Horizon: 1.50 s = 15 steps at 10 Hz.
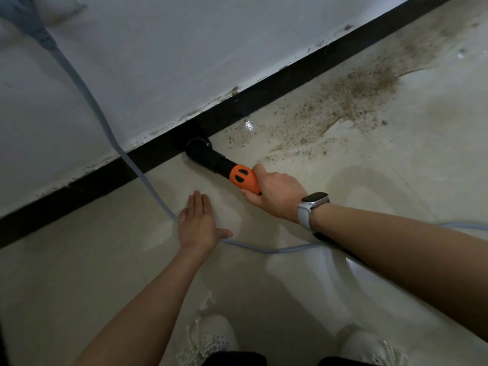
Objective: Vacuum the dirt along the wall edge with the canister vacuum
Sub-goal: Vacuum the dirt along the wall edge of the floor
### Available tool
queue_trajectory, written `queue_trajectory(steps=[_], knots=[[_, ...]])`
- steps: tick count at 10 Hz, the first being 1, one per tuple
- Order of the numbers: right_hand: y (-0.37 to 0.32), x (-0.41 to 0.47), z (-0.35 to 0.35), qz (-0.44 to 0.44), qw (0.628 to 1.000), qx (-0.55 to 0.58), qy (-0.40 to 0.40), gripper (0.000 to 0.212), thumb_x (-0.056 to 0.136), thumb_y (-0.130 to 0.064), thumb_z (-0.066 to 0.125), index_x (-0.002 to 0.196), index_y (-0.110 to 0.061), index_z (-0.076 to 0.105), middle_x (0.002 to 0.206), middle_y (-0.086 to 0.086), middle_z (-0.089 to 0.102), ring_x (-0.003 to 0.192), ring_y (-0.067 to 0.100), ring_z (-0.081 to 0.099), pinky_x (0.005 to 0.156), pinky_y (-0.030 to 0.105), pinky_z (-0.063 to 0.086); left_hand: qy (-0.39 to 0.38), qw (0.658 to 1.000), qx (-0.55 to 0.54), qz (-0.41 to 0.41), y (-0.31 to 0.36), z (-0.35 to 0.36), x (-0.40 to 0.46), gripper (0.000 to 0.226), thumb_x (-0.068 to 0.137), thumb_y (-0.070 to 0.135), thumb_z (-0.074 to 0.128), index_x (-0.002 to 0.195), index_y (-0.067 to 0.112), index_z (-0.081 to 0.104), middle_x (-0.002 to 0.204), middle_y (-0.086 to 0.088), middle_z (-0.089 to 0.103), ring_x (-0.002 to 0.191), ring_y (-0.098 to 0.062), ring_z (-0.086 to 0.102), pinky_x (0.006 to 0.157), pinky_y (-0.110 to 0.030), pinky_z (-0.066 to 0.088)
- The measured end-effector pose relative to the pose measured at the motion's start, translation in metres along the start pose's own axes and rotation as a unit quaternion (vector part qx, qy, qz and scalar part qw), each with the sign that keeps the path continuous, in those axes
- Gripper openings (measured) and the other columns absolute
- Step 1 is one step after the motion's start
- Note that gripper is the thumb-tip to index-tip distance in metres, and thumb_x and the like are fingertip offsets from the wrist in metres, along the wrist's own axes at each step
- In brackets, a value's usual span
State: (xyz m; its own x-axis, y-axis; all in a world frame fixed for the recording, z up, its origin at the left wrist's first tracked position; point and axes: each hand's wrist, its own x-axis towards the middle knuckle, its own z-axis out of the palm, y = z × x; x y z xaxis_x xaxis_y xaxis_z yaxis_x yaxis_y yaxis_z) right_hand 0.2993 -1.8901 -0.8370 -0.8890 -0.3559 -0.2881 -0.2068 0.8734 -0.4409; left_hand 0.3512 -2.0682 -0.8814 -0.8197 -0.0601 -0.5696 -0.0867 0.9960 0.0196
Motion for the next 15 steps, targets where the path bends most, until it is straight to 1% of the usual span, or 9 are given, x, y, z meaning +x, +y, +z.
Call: queue_trajectory(steps=[2, 6, 7, 8, 10, 11, 12, 13, 15], knots=[[0.039, -0.004, -0.01, 0.056, 0.997, 0.023, 0.044, 0.034, 0.09, -0.048, 0.052, 0.096, -0.021, 0.031, 0.065, -0.008, 0.041, 0.049, 0.015, 0.038, 0.044, 0.026, 0.021, -0.004, 1.0, -0.009, -0.001, 0.0, -0.001, -0.001, 0.11, 0.08, 0.06, 0.061, 0.151, 0.007, -0.005, 0.159, -0.012, -0.011, 0.147, -0.023, -0.008, 0.116, -0.034, 0.007], [0.092, -0.004, -0.043, 0.19, 0.975, 0.065, 0.096, 0.034, 0.091, -0.045, 0.053, 0.096, -0.017, 0.035, 0.065, -0.004, 0.043, 0.051, 0.016, 0.041, 0.046, 0.03, 0.026, -0.071, 0.997, -0.033, 0.014, 0.008, -0.006, 0.008, 0.11, 0.084, 0.043, 0.066, 0.149, 0.01, -0.016, 0.153, -0.019, -0.027, 0.142, -0.036, -0.02, 0.117, -0.042, 0.001], [0.095, -0.003, -0.053, 0.239, 0.959, 0.099, 0.117, 0.035, 0.091, -0.046, 0.052, 0.098, -0.015, 0.038, 0.076, 0.008, 0.057, 0.056, 0.026, 0.053, 0.053, 0.035, 0.043, -0.065, 0.997, -0.036, 0.012, 0.008, -0.006, 0.008, 0.11, 0.083, 0.042, 0.067, 0.149, 0.01, -0.014, 0.154, -0.018, -0.026, 0.143, -0.036, -0.02, 0.117, -0.042, 0.002], [0.084, -0.007, -0.054, 0.243, 0.955, 0.13, 0.109, 0.036, 0.091, -0.046, 0.052, 0.1, -0.013, 0.039, 0.084, 0.015, 0.063, 0.066, 0.035, 0.061, 0.065, 0.046, 0.054, -0.061, 0.997, -0.04, 0.012, 0.008, -0.006, 0.008, 0.109, 0.083, 0.041, 0.068, 0.149, 0.011, -0.014, 0.154, -0.018, -0.025, 0.143, -0.036, -0.019, 0.117, -0.042, 0.002], [0.027, -0.031, -0.02, 0.168, 0.98, 0.093, 0.047, 0.036, 0.09, -0.046, 0.053, 0.096, -0.015, 0.037, 0.08, 0.011, 0.058, 0.077, 0.037, 0.06, 0.058, 0.034, 0.034, -0.053, 0.998, -0.041, 0.008, 0.007, -0.005, 0.008, 0.109, 0.082, 0.043, 0.068, 0.15, 0.013, -0.011, 0.155, -0.016, -0.023, 0.143, -0.034, -0.019, 0.117, -0.041, 0.003], [0.007, -0.036, -0.007, 0.122, 0.99, 0.072, 0.017, 0.037, 0.089, -0.051, 0.051, 0.093, -0.02, 0.031, 0.068, -0.001, 0.044, 0.073, 0.035, 0.059, 0.055, 0.033, 0.029, -0.048, 0.998, -0.039, 0.006, 0.007, -0.004, 0.007, 0.109, 0.082, 0.044, 0.068, 0.15, 0.014, -0.011, 0.155, -0.015, -0.023, 0.143, -0.033, -0.019, 0.117, -0.04, 0.003], [-0.001, -0.036, 0.0, 0.102, 0.992, 0.078, -0.007, 0.037, 0.09, -0.052, 0.049, 0.095, -0.02, 0.031, 0.067, -0.004, 0.042, 0.066, 0.032, 0.053, 0.054, 0.033, 0.031, -0.048, 0.998, -0.037, 0.002, 0.008, -0.004, 0.007, 0.109, 0.082, 0.045, 0.067, 0.15, 0.014, -0.012, 0.155, -0.014, -0.024, 0.143, -0.031, -0.02, 0.117, -0.04, 0.002], [0.006, -0.033, -0.001, 0.119, 0.988, 0.098, 0.001, 0.036, 0.09, -0.051, 0.05, 0.094, -0.019, 0.032, 0.064, -0.007, 0.04, 0.06, 0.027, 0.046, 0.052, 0.033, 0.031, -0.048, 0.998, -0.044, 0.001, 0.007, -0.003, 0.007, 0.109, 0.082, 0.045, 0.067, 0.15, 0.015, -0.013, 0.155, -0.013, -0.025, 0.143, -0.031, -0.021, 0.117, -0.039, 0.002], [0.045, -0.039, -0.024, 0.211, 0.967, 0.127, 0.06, 0.036, 0.09, -0.046, 0.054, 0.096, -0.015, 0.037, 0.08, 0.012, 0.062, 0.071, 0.037, 0.062, 0.063, 0.039, 0.048, -0.056, 0.997, -0.053, 0.004, 0.006, -0.006, 0.005, 0.109, 0.082, 0.044, 0.067, 0.15, 0.015, -0.012, 0.155, -0.013, -0.025, 0.144, -0.03, -0.02, 0.117, -0.039, 0.003]])
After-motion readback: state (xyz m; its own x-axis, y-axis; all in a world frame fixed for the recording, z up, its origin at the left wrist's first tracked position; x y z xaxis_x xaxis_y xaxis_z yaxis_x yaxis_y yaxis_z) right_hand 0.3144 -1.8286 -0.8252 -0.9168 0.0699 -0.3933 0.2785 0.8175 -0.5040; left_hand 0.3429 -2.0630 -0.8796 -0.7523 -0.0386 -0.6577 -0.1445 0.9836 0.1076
